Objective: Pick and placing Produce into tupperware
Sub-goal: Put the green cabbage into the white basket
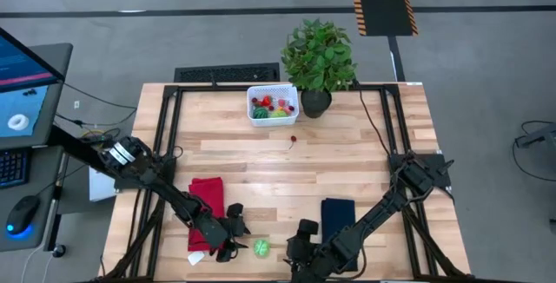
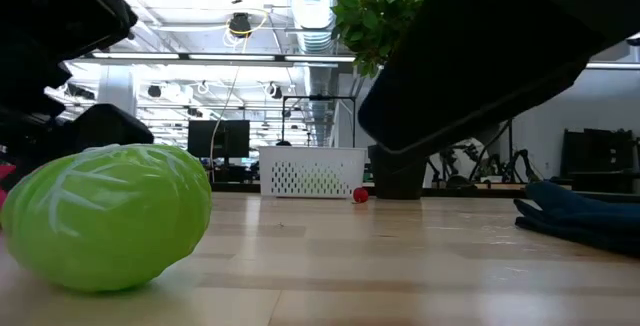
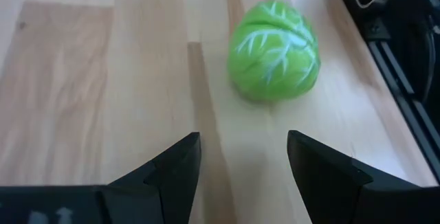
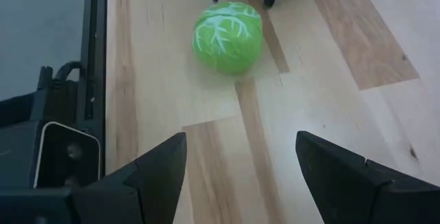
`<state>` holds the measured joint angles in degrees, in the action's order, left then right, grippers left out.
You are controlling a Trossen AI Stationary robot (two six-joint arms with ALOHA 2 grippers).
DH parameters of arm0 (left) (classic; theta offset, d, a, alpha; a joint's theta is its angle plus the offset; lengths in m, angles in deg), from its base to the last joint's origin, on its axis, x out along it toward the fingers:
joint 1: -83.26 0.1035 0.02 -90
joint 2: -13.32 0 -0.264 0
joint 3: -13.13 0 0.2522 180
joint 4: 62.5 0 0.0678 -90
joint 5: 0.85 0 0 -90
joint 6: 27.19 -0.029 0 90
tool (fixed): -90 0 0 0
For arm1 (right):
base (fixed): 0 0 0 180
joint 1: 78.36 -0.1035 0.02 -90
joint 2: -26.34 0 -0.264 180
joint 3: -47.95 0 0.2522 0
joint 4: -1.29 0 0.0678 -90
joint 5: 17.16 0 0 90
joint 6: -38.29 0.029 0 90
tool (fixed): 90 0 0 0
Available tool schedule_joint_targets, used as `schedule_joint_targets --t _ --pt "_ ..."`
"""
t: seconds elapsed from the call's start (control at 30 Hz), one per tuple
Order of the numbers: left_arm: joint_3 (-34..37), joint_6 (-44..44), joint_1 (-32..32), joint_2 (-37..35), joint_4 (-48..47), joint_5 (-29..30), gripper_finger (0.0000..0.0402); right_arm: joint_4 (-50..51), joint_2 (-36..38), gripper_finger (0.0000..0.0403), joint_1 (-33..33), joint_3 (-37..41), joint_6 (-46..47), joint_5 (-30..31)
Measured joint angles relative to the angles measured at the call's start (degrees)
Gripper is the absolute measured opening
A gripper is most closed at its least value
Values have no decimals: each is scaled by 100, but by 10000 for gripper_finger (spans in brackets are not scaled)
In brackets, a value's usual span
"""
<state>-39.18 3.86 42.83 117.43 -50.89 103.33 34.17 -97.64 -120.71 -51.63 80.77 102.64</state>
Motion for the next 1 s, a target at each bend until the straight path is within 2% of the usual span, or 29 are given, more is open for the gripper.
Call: schedule_joint_targets --t 0.1,0.23,0.33,0.43,0.47,0.8,1.0 --pt "-136 -27 -3 91 -35 4 210 -30 0 278 2 0 -44 0" --pt "-171 -68 -7 97 -72 -1 210 -44 2 216 17 0 -43 -37" --pt "-171 -70 -8 95 -85 -1 210 -48 2 138 95 0 44 -208" --pt "-171 -66 -8 95 -87 -6 210 -96 2 37 178 0 -41 -293" --pt "-171 -65 -8 95 -84 -26 210 -148 2 21 199 0 -88 -298" --pt "-171 18 -10 90 -88 -58 210 -259 0 12 391 0 33 -705" --pt "-171 42 -13 88 -65 -80 210 -842 -174 11 422 -17 -98 -1117"
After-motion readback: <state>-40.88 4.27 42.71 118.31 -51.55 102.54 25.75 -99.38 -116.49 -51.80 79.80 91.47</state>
